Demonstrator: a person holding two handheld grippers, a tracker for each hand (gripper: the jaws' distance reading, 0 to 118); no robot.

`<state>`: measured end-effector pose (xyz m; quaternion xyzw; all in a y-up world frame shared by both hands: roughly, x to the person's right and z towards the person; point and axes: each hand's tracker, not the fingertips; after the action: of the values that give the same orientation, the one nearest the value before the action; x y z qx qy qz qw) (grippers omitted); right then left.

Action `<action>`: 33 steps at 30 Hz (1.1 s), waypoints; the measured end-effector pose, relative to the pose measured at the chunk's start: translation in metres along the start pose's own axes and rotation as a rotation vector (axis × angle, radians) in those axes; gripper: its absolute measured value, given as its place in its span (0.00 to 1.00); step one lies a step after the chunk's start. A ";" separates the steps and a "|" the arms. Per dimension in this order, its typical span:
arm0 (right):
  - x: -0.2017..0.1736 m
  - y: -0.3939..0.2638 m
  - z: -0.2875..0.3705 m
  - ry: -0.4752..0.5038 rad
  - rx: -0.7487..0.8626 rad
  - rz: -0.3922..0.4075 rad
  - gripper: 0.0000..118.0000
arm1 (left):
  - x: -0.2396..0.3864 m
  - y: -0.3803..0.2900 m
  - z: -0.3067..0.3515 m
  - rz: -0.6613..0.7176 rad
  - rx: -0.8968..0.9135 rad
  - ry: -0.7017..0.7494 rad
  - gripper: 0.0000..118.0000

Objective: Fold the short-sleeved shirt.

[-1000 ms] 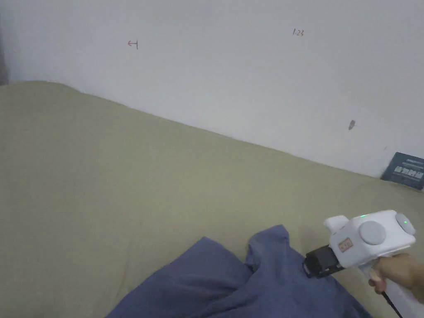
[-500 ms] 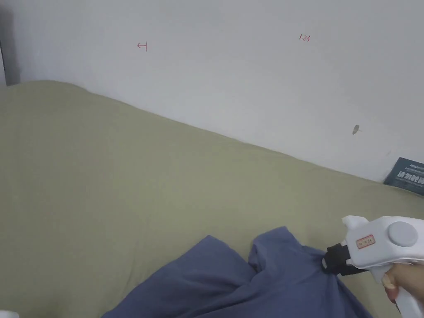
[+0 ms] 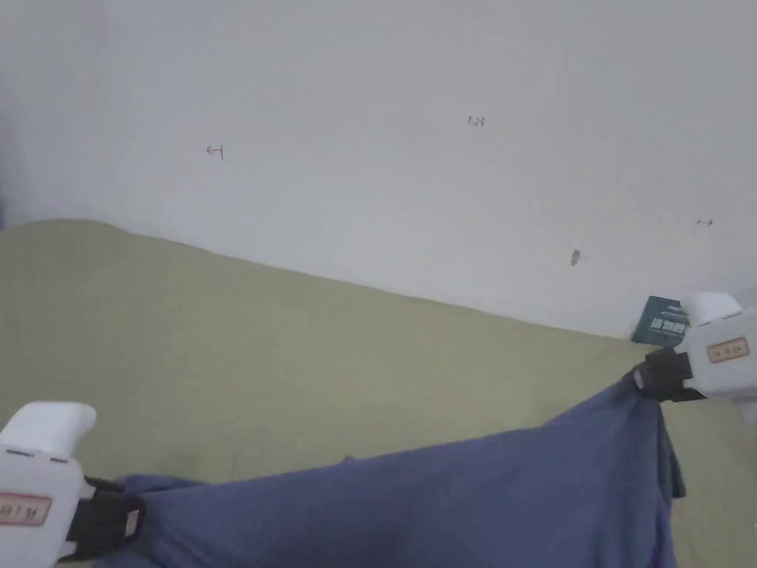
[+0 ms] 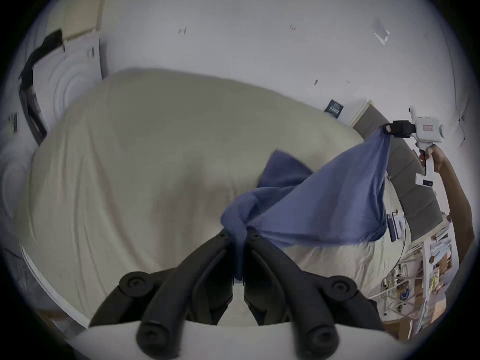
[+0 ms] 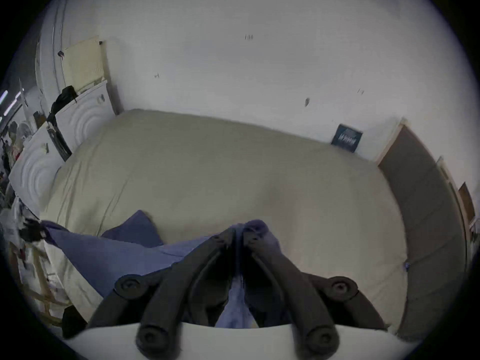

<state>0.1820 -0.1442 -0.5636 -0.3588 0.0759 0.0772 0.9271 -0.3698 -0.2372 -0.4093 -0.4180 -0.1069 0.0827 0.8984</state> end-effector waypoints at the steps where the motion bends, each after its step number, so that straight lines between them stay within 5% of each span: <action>1: 0.008 0.006 0.004 -0.015 0.026 -0.008 0.08 | 0.003 0.016 0.002 -0.012 0.027 0.003 0.06; 4: 0.020 0.027 0.031 -0.041 0.107 -0.067 0.08 | 0.013 0.057 0.007 -0.052 0.084 0.014 0.06; 17: 0.058 0.117 0.062 -0.203 0.328 -0.085 0.08 | 0.052 0.236 -0.011 -0.165 0.221 0.160 0.06; 33: 0.057 0.193 0.068 -0.286 0.582 -0.096 0.08 | 0.066 0.336 -0.008 -0.247 0.427 0.303 0.06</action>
<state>0.2051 0.0476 -0.6514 -0.0673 -0.0530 0.0581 0.9946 -0.3244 -0.0133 -0.6646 -0.2110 -0.0018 -0.0699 0.9750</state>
